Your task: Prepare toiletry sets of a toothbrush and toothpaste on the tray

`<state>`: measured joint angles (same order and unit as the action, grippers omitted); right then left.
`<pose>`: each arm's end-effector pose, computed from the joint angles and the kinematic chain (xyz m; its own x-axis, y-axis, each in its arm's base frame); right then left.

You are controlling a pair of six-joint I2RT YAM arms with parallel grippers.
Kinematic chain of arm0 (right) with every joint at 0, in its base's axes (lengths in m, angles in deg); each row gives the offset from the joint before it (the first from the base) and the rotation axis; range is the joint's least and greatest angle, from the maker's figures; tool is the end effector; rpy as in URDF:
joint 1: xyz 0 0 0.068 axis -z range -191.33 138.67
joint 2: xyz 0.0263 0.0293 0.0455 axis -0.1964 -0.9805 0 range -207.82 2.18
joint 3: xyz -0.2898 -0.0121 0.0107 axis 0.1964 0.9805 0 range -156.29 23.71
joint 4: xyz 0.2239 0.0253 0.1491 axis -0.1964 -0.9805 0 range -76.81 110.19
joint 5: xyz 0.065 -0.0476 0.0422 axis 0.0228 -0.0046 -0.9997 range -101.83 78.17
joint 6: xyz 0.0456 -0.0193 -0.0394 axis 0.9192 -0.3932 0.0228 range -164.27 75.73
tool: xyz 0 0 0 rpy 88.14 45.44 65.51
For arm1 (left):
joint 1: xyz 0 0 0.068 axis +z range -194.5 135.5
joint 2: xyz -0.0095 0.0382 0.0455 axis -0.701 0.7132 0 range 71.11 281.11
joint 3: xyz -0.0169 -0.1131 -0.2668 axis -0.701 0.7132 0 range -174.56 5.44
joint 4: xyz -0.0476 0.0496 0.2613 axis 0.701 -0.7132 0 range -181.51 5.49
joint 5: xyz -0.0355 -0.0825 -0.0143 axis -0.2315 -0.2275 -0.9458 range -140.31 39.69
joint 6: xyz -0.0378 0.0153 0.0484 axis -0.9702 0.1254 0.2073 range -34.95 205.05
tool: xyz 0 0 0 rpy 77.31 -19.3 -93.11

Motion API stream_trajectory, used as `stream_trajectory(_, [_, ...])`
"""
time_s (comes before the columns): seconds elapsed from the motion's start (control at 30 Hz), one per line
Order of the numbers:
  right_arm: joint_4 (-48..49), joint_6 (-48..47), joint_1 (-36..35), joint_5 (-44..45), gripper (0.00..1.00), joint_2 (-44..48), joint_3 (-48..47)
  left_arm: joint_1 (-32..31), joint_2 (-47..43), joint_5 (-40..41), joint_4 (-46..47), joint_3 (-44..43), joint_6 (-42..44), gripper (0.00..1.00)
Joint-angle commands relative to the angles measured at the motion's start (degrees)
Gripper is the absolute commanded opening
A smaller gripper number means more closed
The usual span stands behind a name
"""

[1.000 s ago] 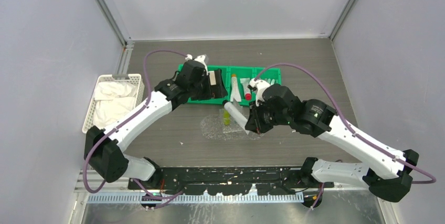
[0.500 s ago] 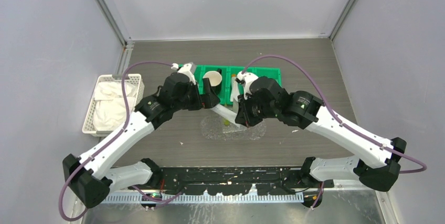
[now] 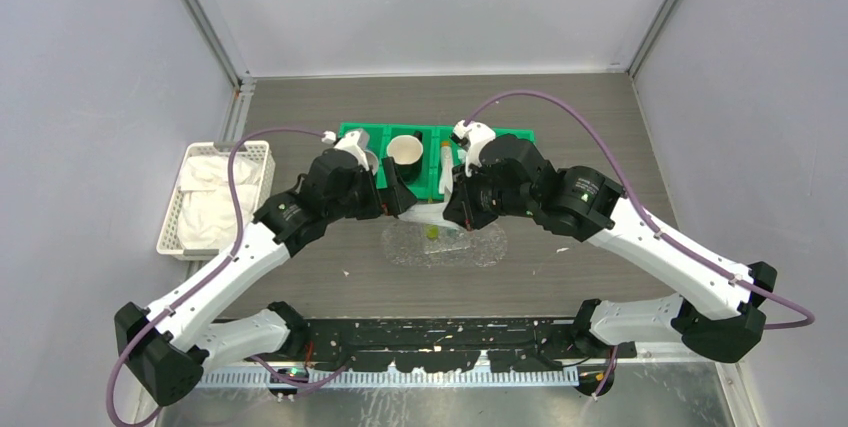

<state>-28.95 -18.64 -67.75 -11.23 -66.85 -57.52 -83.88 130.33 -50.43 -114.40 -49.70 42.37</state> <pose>0.1404 0.2105 0.4154 -0.6581 -0.2092 -0.7233 -0.6031 0.7216 0.3400 0.1818 -0.1495 0.3290 -0.7485 -0.2627 -0.6089 0.1745 0.8078 -0.5630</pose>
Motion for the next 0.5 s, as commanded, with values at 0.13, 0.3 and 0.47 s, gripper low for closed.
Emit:
stream_trajectory(0.13, [8.4, 0.0, 0.4, 3.4, 0.01, 0.9, -3.9, -0.5, -0.9, -2.0, 0.0, 2.0, 0.1, 0.99])
stream_trajectory(0.3, [7.4, -0.1, 0.4, 3.0, 0.01, 0.4, -5.1, -0.4, -2.5, -2.7, 1.1, 4.2, -1.0, 0.99])
stream_trajectory(0.47, [6.8, -0.1, 0.4, 2.7, 0.01, -0.3, -6.4, -0.4, -4.5, -3.4, 1.6, 6.1, -1.8, 0.99])
